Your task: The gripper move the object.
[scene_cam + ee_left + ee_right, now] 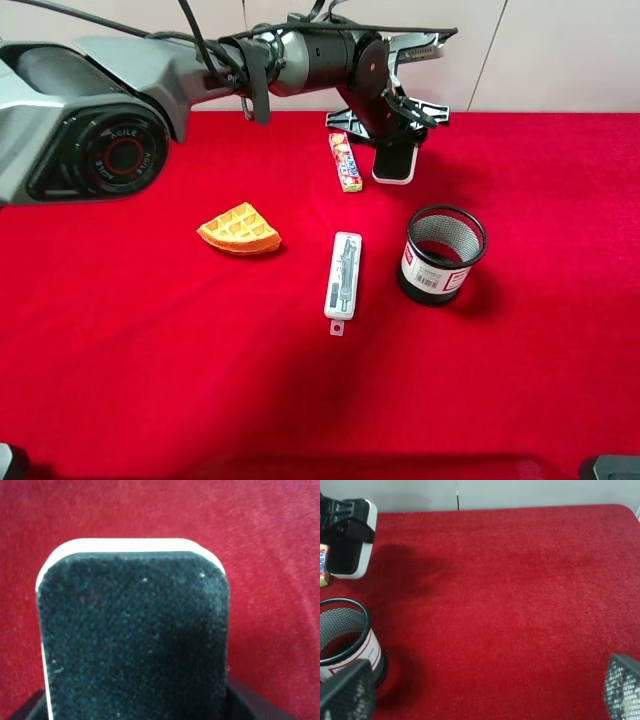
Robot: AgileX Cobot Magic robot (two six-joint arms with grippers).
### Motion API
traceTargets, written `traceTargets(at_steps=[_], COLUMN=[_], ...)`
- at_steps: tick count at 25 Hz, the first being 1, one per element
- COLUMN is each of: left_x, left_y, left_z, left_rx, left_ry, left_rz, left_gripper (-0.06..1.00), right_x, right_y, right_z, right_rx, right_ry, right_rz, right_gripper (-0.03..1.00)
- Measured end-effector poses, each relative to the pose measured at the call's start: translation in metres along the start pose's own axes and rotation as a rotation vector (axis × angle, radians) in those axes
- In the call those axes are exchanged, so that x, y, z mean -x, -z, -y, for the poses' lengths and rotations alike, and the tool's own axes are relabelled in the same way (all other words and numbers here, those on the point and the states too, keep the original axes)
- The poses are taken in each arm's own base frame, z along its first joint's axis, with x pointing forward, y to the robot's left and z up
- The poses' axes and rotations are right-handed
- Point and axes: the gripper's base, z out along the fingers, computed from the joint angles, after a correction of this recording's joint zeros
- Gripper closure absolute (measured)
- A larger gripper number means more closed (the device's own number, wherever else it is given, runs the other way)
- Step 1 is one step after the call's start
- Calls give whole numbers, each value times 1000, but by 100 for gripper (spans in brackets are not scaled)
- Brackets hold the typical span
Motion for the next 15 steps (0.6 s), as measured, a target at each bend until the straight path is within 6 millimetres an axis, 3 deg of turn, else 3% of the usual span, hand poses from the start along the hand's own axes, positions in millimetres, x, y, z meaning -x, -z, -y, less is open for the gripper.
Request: traceTargets(at_steps=[15], left_x=[-4], left_y=[-7], left_z=[-1], left_rx=[-4], left_ry=[16], left_rz=[-4], left_gripper=[34], right_x=[0], right_y=[0], right_z=[0], right_rx=[1], right_ry=[0], right_rz=[0], right_gripper=[27])
